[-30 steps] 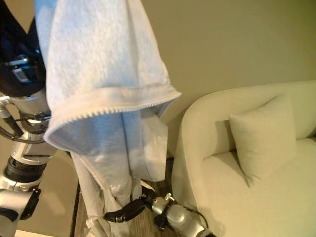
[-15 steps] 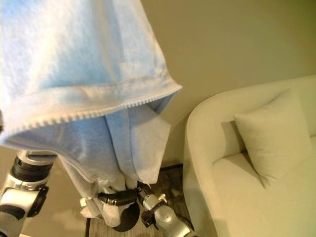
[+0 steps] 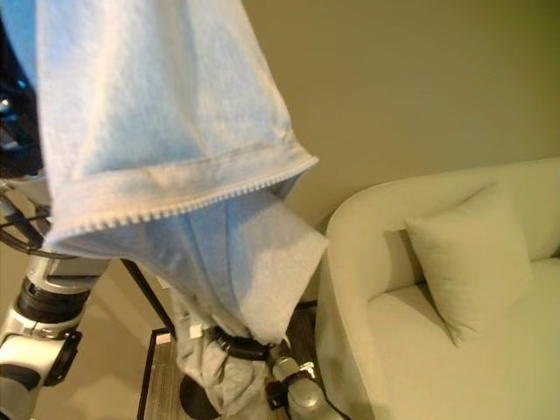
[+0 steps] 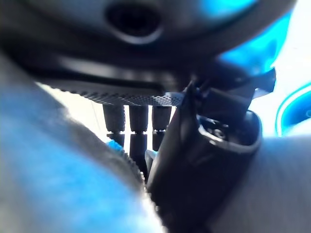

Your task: Hang the clothes on the sofa on the clothes rack.

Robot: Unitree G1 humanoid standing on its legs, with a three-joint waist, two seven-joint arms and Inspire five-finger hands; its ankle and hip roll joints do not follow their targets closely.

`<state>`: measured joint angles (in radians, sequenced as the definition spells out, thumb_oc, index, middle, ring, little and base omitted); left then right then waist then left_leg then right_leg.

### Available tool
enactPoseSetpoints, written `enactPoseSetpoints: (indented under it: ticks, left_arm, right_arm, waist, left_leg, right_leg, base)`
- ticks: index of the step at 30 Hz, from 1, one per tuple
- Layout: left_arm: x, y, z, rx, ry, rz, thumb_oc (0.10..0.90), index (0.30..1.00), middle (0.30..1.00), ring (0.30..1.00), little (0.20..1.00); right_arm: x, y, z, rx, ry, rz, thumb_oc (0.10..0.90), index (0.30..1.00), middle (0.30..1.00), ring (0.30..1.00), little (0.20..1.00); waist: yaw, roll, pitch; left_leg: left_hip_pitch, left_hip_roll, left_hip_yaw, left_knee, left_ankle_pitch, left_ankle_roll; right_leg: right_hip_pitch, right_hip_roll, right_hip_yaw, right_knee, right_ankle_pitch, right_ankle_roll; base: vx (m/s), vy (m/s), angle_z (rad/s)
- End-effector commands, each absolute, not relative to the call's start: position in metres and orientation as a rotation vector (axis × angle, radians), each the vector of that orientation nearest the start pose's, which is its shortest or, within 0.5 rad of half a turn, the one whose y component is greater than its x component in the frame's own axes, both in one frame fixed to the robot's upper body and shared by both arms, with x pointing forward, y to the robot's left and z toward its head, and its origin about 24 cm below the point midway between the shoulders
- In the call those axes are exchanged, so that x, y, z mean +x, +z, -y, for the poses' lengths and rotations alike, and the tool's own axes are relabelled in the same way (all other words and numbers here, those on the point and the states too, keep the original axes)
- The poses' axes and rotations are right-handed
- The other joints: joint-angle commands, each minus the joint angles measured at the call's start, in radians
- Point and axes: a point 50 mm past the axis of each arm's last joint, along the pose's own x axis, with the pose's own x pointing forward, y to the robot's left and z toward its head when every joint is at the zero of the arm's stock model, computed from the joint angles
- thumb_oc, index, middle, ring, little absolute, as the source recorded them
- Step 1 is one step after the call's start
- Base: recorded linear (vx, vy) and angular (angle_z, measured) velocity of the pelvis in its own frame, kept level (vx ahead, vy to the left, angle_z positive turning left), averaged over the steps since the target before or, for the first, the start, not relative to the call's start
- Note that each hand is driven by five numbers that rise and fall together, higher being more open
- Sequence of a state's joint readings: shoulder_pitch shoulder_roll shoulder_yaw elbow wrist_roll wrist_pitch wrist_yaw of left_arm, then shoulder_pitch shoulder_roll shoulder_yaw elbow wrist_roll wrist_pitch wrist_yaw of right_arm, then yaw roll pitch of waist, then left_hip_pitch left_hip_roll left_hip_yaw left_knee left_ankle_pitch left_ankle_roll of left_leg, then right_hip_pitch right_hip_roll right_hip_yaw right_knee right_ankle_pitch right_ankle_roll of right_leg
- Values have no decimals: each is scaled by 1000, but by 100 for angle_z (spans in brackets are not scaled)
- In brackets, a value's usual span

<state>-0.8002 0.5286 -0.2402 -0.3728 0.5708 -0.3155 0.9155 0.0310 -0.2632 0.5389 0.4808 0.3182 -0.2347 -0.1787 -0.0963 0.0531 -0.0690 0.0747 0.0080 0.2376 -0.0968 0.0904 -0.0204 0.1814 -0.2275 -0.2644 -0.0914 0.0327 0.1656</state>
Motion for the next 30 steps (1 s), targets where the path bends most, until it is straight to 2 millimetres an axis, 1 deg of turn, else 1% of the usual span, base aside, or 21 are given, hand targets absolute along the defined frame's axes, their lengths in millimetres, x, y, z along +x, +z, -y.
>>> enactPoseSetpoints:
  ticks: [1, 2, 3, 4, 5, 6, 9, 10, 11, 12, 13, 14, 15, 19, 21, 22, 23, 24, 27, 29, 30]
  left_arm:
    - [209, 359, -135, 198, 636, 1857, 400, 300, 300, 300, 300]
    - [207, 359, -136, 192, 637, 1867, 400, 300, 300, 300, 300]
    - [206, 359, -136, 191, 637, 1868, 400, 300, 300, 300, 300]
    - [201, 358, -138, 188, 634, 1892, 400, 300, 300, 300, 300]
    - [201, 358, -138, 188, 634, 1893, 400, 300, 300, 300, 300]
    - [198, 357, -141, 178, 638, 1906, 400, 300, 300, 300, 300]
    - [194, 357, -145, 176, 642, 1919, 400, 300, 300, 300, 300]
    - [192, 354, -149, 176, 648, 1930, 400, 300, 300, 300, 300]
    - [191, 352, -152, 187, 660, 1932, 400, 300, 300, 300, 300]
    - [191, 351, -154, 196, 666, 1933, 400, 300, 300, 300, 300]
    - [191, 351, -154, 195, 667, 1934, 400, 300, 300, 300, 300]
    - [191, 349, -157, 207, 684, 1941, 400, 300, 300, 300, 300]
    - [190, 349, -157, 206, 685, 1941, 400, 300, 300, 300, 300]
    - [188, 344, -167, 248, 752, 1956, 400, 300, 300, 300, 300]
    - [188, 339, -177, 291, 815, 1947, 400, 300, 300, 300, 300]
    - [187, 338, -177, 290, 818, 1947, 400, 300, 300, 300, 300]
    - [188, 334, -185, 342, 865, 1933, 400, 300, 300, 300, 300]
    - [188, 327, -196, 449, 921, 1911, 400, 300, 300, 300, 300]
    - [185, 319, -205, 584, 955, 1893, 400, 300, 300, 300, 300]
    - [182, 312, -213, 679, 972, 1865, 400, 300, 300, 300, 300]
    - [181, 309, -215, 715, 974, 1855, 400, 300, 300, 300, 300]
  right_arm:
    - [251, -23, 142, -95, -17, -149, 400, 300, 300, 300, 300]
    - [258, -15, 152, -86, -86, -116, 400, 300, 300, 300, 300]
    - [258, -14, 152, -86, -87, -115, 400, 300, 300, 300, 300]
    - [272, 7, 175, -60, -238, -35, 400, 300, 300, 300, 300]
    - [272, 7, 175, -60, -239, -34, 400, 300, 300, 300, 300]
    - [283, 29, 189, -24, -353, 54, 400, 300, 300, 300, 300]
    - [294, 60, 202, 18, -466, 178, 400, 300, 300, 300, 300]
    - [300, 92, 214, 38, -558, 309, 400, 300, 300, 300, 300]
    - [301, 112, 219, -9, -592, 408, 400, 300, 300, 300, 300]
    - [300, 125, 221, -50, -612, 469, 400, 300, 300, 300, 300]
    - [300, 125, 221, -51, -613, 470, 400, 300, 300, 300, 300]
    - [297, 144, 225, -129, -647, 574, 400, 300, 300, 300, 300]
    - [296, 144, 225, -134, -648, 576, 400, 300, 300, 300, 300]
    - [283, 187, 229, -354, -720, 817, 400, 300, 300, 300, 300]
    - [268, 219, 233, -523, -808, 1007, 400, 300, 300, 300, 300]
    - [267, 219, 233, -527, -809, 1008, 400, 300, 300, 300, 300]
    - [256, 238, 233, -615, -849, 1130, 400, 300, 300, 300, 300]
    - [240, 262, 233, -744, -892, 1276, 400, 300, 300, 300, 300]
    - [227, 275, 232, -851, -893, 1373, 400, 300, 300, 300, 300]
    - [224, 277, 231, -902, -852, 1390, 400, 300, 300, 300, 300]
    - [222, 278, 231, -901, -834, 1393, 400, 300, 300, 300, 300]
  waist:
    - [26, -30, -19]
    - [27, -32, -20]
    - [28, -32, -20]
    - [33, -34, -24]
    - [34, -35, -24]
    - [39, -38, -27]
    - [48, -42, -31]
    - [55, -45, -34]
    - [60, -48, -36]
    - [61, -48, -36]
    - [61, -48, -36]
    - [65, -51, -38]
    - [65, -50, -38]
    - [66, -53, -38]
    - [68, -57, -40]
    - [67, -56, -40]
    - [67, -60, -39]
    - [68, -68, -39]
    - [71, -77, -38]
    - [75, -83, -39]
    - [77, -86, -39]
  left_leg:
    - [102, 15, 6, 10, -180, -4]
    - [101, 17, 5, 10, -179, -5]
    - [98, 16, 6, 10, -176, -5]
    - [100, 19, 2, 10, -178, -5]
    - [97, 18, 3, 10, -175, -4]
    - [98, 21, -1, 10, -178, -4]
    - [95, 23, -2, 10, -174, -1]
    - [94, 25, -8, 10, -173, 0]
    - [96, 27, -11, 10, -174, 1]
    - [99, 29, -14, 10, -178, 1]
    - [97, 28, -13, 10, -174, 1]
    - [95, 30, -16, 10, -174, 3]
    - [95, 30, -16, 10, -174, 3]
    - [97, 32, -21, 10, -176, 5]
    - [99, 35, -25, 10, -183, 4]
    - [97, 34, -24, 10, -179, 5]
    - [98, 35, -24, 10, -180, 6]
    - [100, 39, -25, 10, -182, 5]
    - [99, 44, -25, 10, -182, 3]
    - [101, 46, -22, 10, -181, 2]
    - [101, 48, -21, 10, -182, 2]
  right_leg:
    - [-67, 23, 41, 4, 4, 3]
    - [-66, 24, 40, 4, 4, 3]
    - [-69, 24, 41, 4, 7, 2]
    - [-64, 27, 38, 4, 4, 2]
    - [-68, 27, 39, 4, 7, 1]
    - [-65, 31, 38, 4, 4, 1]
    - [-67, 33, 39, 4, 7, -3]
    - [-67, 37, 39, 4, 6, -5]
    - [-64, 40, 39, 4, 4, -7]
    - [-60, 41, 38, 4, -1, -7]
    - [-62, 41, 38, 4, 2, -8]
    - [-62, 42, 37, 4, 1, -9]
    - [-61, 42, 37, 4, 1, -9]
    - [-57, 44, 35, 4, -5, -11]
    - [-52, 47, 36, 4, -11, -10]
    - [-54, 47, 36, 4, -7, -11]
    - [-53, 50, 37, 4, -10, -13]
    - [-53, 54, 39, 5, -14, -14]
    - [-53, 59, 44, 4, -17, -17]
    - [-54, 63, 47, 4, -18, -19]
    - [-54, 64, 48, 4, -19, -19]
  base:
    - [0, 0, 0]
    - [0, 0, 0]
    - [0, 0, 0]
    - [0, 0, 0]
    - [0, 0, 0]
    - [0, 0, 0]
    - [-4, -12, 4]
    - [0, 0, 0]
    - [0, 0, 0]
    - [3, -17, 4]
    - [-2, -14, 3]
    - [0, 0, 0]
    - [0, 0, 0]
    - [2, -2, 1]
    - [-7, -8, 4]
    - [0, 0, 0]
    - [0, 0, 0]
    - [0, 0, 0]
    - [0, 0, 0]
    - [0, 0, 0]
    - [0, 0, 0]
